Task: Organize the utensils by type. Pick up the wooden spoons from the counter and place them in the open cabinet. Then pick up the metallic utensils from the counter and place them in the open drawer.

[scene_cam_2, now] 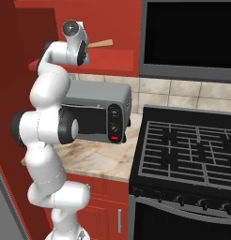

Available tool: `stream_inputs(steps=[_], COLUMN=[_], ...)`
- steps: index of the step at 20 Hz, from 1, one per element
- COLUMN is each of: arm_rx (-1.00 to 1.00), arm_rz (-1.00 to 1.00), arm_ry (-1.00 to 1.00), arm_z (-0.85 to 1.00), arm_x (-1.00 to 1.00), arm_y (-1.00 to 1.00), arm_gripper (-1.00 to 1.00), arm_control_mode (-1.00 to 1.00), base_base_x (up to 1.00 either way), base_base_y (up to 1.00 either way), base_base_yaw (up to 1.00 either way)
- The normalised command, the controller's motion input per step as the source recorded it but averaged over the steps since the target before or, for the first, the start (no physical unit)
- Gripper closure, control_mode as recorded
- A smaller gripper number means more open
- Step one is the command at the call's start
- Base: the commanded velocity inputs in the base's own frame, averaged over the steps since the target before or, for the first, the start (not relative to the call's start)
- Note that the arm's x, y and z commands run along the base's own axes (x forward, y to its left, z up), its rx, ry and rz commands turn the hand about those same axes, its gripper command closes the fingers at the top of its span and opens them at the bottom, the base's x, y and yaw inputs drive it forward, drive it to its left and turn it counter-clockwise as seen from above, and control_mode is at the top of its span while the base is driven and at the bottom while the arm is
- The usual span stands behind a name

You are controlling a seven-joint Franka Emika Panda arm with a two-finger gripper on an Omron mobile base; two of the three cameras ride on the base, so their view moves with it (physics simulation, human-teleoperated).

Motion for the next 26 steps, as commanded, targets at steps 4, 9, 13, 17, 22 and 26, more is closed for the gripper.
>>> stream_inputs(steps=[4,9,13,17,22,26], arm_rx=[-0.01,-0.01,0.0,0.0,0.0,0.0], arm_rz=[0.0,0.0,0.0,0.0,0.0,0.0], arm_ry=[0.0,0.0,0.0,0.04,0.11,0.11], arm_z=[-0.15,-0.18,-0.28,-0.42,-0.43,-0.39], arm_x=[0.4,0.41,0.27,0.17,0.21,0.1], arm_y=[0.0,0.0,0.01,0.03,0.01,0.0], arm_gripper=[1.0,1.0,1.0,-1.0,-1.0,-1.0], arm_control_mode=[-1.0,-1.0,-1.0,-1.0,-1.0,-1.0], base_base_x=[0.0,0.0,0.0,0.0,0.0,0.0], base_base_y=[0.0,0.0,0.0,0.0,0.0,0.0], base_base_yaw=[0.0,0.0,0.0,0.0,0.0,0.0])
